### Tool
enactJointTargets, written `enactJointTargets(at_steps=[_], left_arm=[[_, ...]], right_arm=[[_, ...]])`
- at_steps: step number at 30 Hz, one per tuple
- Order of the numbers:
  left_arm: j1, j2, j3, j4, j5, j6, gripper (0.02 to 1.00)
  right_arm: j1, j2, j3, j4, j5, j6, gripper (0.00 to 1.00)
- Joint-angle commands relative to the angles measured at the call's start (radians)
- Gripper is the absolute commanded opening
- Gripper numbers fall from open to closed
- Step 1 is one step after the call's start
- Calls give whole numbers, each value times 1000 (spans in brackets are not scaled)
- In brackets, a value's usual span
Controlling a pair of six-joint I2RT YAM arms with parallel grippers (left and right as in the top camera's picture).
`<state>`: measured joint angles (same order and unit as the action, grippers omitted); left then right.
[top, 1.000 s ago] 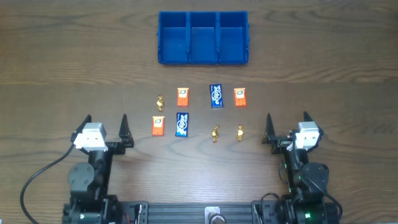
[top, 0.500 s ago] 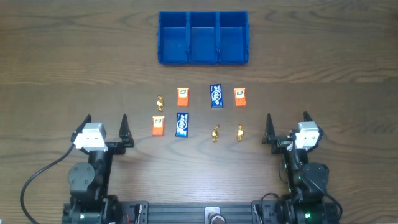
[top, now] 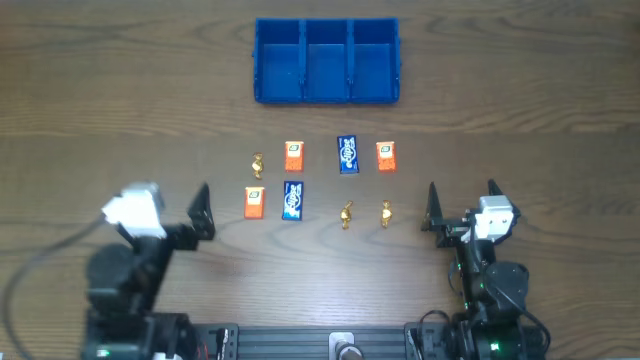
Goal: Sort Candies Into Trays
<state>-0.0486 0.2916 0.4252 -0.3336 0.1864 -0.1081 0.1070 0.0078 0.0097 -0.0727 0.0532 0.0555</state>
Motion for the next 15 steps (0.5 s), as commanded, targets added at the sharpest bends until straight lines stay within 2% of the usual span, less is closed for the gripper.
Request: enactJointTargets(at_steps=[1,4,7,11,15], left_arm=[[-39,458,469,-294,77,-20,1000],[-166,783,601,-410,-40,-80,998],[-254,996,603,-430,-93,-166,1000],[-368,1282,603,-430,-93,-283,1000],[-379,1390,603,-423,-93,-327,1000]], right_arm=[[2,-5,-2,-3,8,-12,998],[2,-5,-2,-3,8,-12,998],[2,-5,-2,-3,8,-12,996],[2,-5,-2,-3,8,-12,998],[2,-5,-2,-3,8,-12,998]])
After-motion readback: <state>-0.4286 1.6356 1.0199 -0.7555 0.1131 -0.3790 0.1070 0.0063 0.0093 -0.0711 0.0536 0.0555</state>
